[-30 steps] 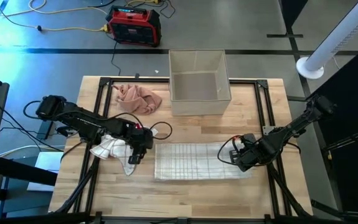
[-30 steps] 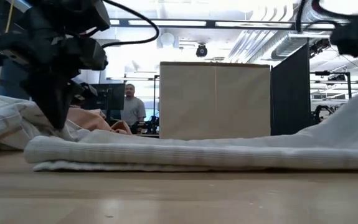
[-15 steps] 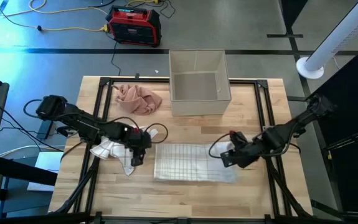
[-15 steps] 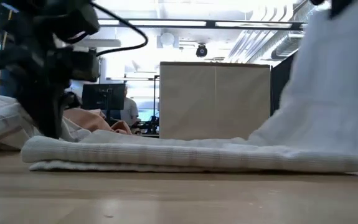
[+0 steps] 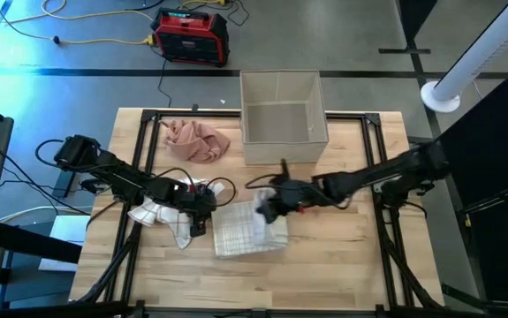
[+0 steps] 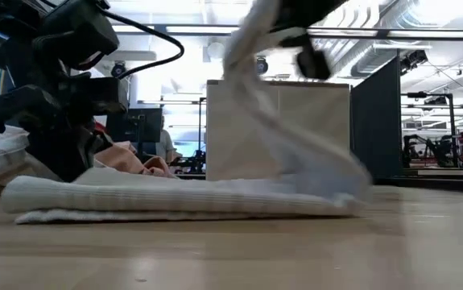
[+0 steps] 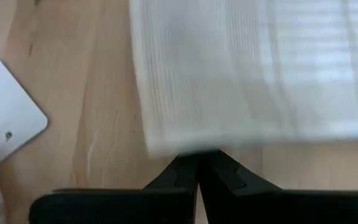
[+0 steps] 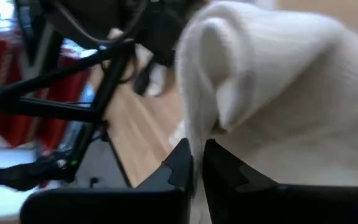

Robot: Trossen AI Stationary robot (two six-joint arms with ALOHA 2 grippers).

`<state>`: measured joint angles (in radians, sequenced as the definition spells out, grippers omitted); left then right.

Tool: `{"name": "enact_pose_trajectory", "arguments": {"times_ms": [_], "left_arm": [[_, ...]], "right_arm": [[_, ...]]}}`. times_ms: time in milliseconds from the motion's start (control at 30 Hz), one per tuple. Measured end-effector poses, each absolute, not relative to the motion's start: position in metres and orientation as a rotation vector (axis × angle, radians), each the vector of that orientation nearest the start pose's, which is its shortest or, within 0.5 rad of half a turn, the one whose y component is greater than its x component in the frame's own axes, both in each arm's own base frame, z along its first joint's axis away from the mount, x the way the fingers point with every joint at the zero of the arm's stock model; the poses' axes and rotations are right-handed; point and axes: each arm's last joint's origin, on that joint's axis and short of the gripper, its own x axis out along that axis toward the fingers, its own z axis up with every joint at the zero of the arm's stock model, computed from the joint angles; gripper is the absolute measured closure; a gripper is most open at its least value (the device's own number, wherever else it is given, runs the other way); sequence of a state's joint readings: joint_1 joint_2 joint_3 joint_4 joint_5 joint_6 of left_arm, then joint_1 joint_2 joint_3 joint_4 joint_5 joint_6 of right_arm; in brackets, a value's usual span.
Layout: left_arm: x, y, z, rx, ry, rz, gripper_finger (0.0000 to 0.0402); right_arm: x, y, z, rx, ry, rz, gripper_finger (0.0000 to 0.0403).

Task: Fold towel
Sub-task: Fold the white striped towel

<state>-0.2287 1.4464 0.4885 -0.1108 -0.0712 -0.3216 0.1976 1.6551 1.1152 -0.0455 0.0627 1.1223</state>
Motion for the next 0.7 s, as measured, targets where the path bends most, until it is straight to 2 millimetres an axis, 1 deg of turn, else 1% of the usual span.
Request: {"name": "enact_pose_trajectory", "arguments": {"times_ms": [167, 267, 367, 433, 533, 700], "left_arm": [[0.219, -0.049, 0.115, -0.096, 1.054, 0.021, 0.0401], [0.219, -0.048, 0.115, -0.077, 1.055, 0.016, 0.0401], [0.219, -0.048, 0.114, -0.065, 1.057, 0.012, 0.0401], [0.219, -0.048, 0.114, -0.063, 1.057, 0.012, 0.0401], [0.219, -0.048, 0.114, -0.043, 1.060, 0.001, 0.0401], [0.218, -0.048, 0.114, -0.027, 1.062, -0.007, 0.0401]], "right_arm": [[0.385, 0.064, 0.207, 1.050, 0.576, -0.099, 0.0392], [0.396, 0.062, 0.189, 1.102, 0.583, -0.069, 0.0392], [0.402, 0.063, 0.174, 1.165, 0.629, -0.021, 0.0390], [0.404, 0.064, 0.168, 1.200, 0.636, -0.014, 0.0373], [0.405, 0.063, 0.162, 1.229, 0.638, -0.052, 0.0335], [0.406, 0.061, 0.163, 1.223, 0.605, -0.084, 0.0268]]}}
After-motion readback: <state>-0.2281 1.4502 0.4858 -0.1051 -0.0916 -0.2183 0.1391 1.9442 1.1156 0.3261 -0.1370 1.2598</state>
